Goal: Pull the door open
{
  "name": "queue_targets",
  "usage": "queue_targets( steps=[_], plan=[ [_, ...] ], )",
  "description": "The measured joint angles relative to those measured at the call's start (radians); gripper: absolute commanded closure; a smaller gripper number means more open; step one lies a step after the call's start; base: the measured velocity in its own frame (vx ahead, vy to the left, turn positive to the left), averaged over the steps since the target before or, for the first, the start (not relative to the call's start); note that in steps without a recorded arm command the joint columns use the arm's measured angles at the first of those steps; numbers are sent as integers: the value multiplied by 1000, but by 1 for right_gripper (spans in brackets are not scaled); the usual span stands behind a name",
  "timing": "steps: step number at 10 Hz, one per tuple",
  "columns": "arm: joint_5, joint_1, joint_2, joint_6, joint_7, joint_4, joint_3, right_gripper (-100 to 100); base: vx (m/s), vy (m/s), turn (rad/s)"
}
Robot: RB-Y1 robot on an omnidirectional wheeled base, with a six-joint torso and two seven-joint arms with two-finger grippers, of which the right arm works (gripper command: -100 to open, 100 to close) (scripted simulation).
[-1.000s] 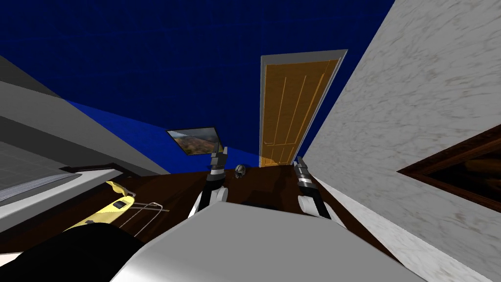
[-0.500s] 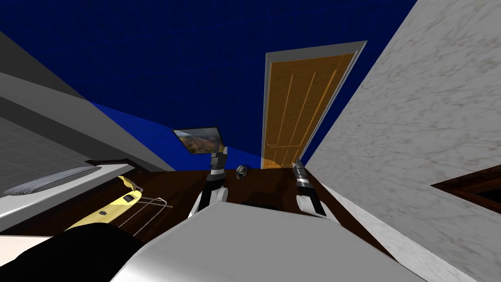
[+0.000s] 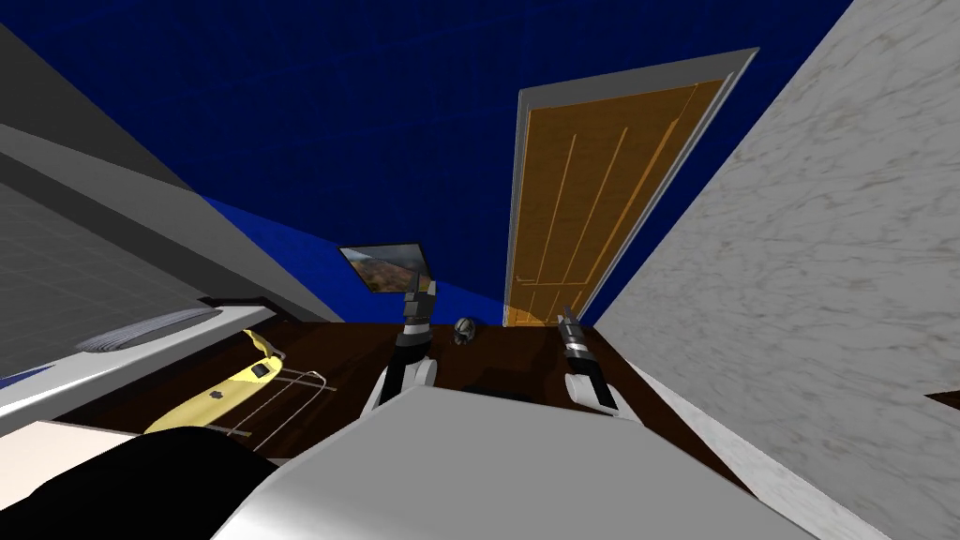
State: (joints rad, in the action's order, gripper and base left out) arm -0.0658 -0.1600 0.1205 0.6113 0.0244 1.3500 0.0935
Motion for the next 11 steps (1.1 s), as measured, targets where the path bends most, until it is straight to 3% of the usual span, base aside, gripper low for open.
queue_targets(
  steps=[7,11],
  plan=[
    [-30,86,13,60,-18,-218,5,-100,95,-30,113],
    [-41,117,16,83,-24,-308,6,-100,71,-19,80]
  ],
)
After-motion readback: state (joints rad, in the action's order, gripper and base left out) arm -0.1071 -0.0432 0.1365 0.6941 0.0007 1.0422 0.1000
